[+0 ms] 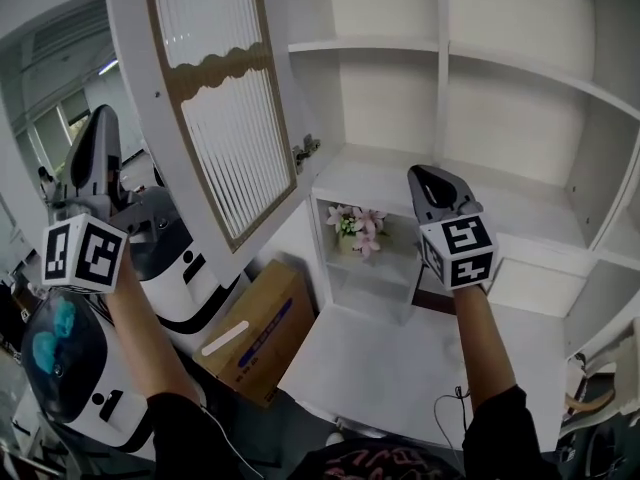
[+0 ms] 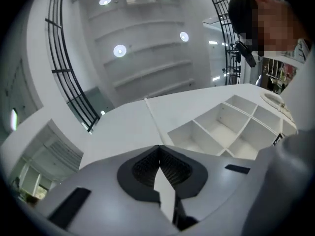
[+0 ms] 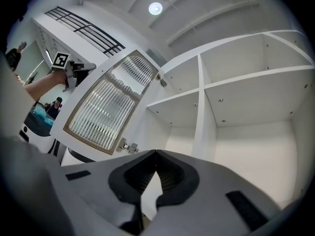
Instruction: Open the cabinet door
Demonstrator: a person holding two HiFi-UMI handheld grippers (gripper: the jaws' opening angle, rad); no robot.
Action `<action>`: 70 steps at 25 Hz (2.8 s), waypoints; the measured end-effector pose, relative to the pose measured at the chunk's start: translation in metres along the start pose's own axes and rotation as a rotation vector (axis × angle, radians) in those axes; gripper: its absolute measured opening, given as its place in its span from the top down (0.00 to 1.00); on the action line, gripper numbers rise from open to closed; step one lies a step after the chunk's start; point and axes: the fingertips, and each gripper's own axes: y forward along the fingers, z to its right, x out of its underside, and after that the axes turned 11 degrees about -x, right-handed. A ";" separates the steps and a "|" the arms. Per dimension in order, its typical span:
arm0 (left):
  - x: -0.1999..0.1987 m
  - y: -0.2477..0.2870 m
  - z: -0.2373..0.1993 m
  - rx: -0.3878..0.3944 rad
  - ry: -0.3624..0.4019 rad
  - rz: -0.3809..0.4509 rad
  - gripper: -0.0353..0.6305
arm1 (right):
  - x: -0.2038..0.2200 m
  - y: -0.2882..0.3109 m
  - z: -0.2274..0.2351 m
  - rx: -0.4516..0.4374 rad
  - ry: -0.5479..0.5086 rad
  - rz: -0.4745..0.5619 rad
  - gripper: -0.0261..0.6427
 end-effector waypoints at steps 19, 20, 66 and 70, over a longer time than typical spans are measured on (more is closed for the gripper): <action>-0.036 0.007 0.276 0.294 -0.041 0.106 0.92 | 0.008 -0.137 0.059 0.215 0.002 -0.039 0.94; -0.030 0.007 0.293 0.308 -0.077 0.098 0.92 | 0.010 -0.149 0.065 0.238 -0.001 -0.050 0.94; 0.207 -0.155 0.459 0.499 -0.399 -0.495 0.92 | 0.119 -0.259 0.035 0.455 0.153 -0.178 0.94; 0.231 -0.181 0.455 0.480 -0.380 -0.559 0.92 | 0.138 -0.252 0.024 0.434 0.189 -0.188 0.94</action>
